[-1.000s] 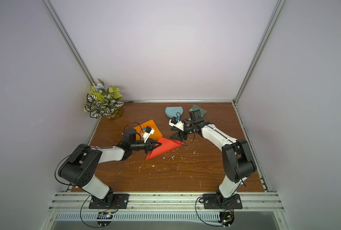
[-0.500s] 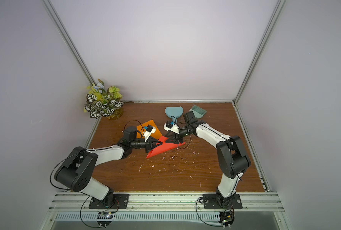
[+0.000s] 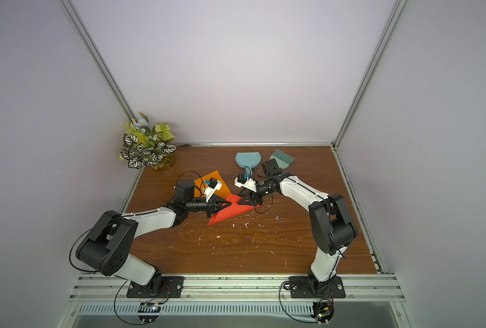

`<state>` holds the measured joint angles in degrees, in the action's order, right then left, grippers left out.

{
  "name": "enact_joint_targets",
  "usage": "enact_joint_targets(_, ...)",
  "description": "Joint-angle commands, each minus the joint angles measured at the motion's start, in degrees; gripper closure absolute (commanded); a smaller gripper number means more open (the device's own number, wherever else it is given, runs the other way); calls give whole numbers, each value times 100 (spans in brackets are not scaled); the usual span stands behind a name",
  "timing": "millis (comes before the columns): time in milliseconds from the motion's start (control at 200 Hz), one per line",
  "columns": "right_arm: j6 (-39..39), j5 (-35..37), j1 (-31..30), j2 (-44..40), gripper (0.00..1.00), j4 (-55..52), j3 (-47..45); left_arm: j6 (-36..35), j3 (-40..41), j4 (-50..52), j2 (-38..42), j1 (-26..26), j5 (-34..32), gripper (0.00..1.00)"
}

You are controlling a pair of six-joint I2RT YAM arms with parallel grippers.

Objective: Fold the square paper diagonally
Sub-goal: Fold the paper at the center of the board.

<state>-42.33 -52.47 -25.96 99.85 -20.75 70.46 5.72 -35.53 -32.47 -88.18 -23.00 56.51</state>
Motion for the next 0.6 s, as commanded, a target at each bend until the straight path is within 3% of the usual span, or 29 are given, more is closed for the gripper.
enact_joint_targets(0,73,179,172,-538,54,-213,-42,-196,-84,215,137,-54,-86,99)
enact_joint_targets(275,641,190,283,-756,57,-372,-522,-262,-127,357,150,-47,-258,99)
enact_joint_targets(595,1433,36,270,-565,59,615,-1160,55,90,80,-321,56,-423,99)
